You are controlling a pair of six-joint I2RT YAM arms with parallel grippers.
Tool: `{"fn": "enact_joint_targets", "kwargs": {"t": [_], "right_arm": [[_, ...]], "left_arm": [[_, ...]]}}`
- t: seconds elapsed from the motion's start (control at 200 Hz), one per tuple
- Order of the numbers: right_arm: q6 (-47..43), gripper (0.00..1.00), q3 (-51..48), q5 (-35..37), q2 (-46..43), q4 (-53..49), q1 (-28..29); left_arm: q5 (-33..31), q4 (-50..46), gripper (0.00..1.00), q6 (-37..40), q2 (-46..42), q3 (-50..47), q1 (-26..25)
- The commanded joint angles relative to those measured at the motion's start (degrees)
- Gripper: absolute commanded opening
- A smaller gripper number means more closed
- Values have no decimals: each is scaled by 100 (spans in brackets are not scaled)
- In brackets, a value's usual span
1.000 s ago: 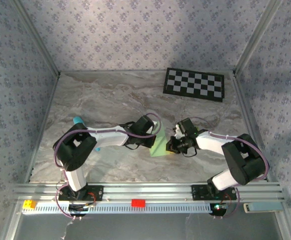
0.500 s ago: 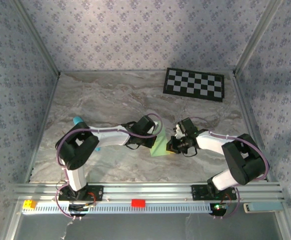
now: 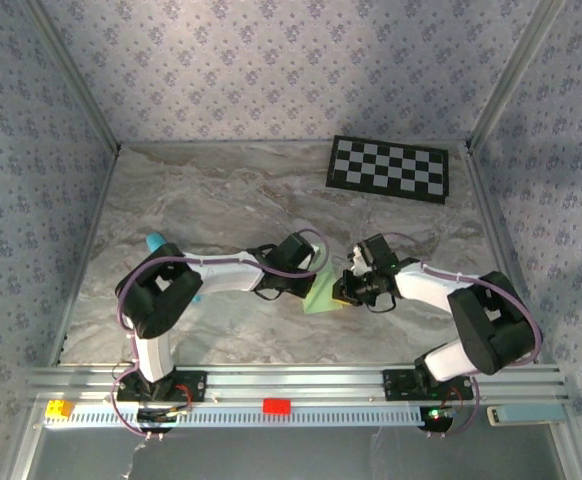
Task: Fold a paper plane with a square sheet of paper (pick it up from the middle)
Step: Fold the triangle a second time at the center of the table.
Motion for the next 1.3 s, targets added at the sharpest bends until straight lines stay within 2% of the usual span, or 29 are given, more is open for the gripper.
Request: {"fn": "enact_joint_targets", "kwargs": {"t": [0.0, 0.16, 0.35, 0.495, 1.294], "right_arm": [[107, 13, 63, -311, -129, 212, -23], [115, 12, 77, -381, 50, 274, 13], [12, 7, -29, 161, 299, -56, -4], [-34, 5, -187, 310, 355, -97, -29], [-157, 4, -175, 275, 445, -211, -65]], "left_arm": [[-12, -170, 0, 13, 127, 71, -73], [-15, -178, 0, -6, 127, 82, -81], [-18, -170, 0, -22, 101, 127, -82], [-53, -131, 0, -12, 53, 145, -82], [-236, -64, 0, 56, -147, 130, -82]]}}
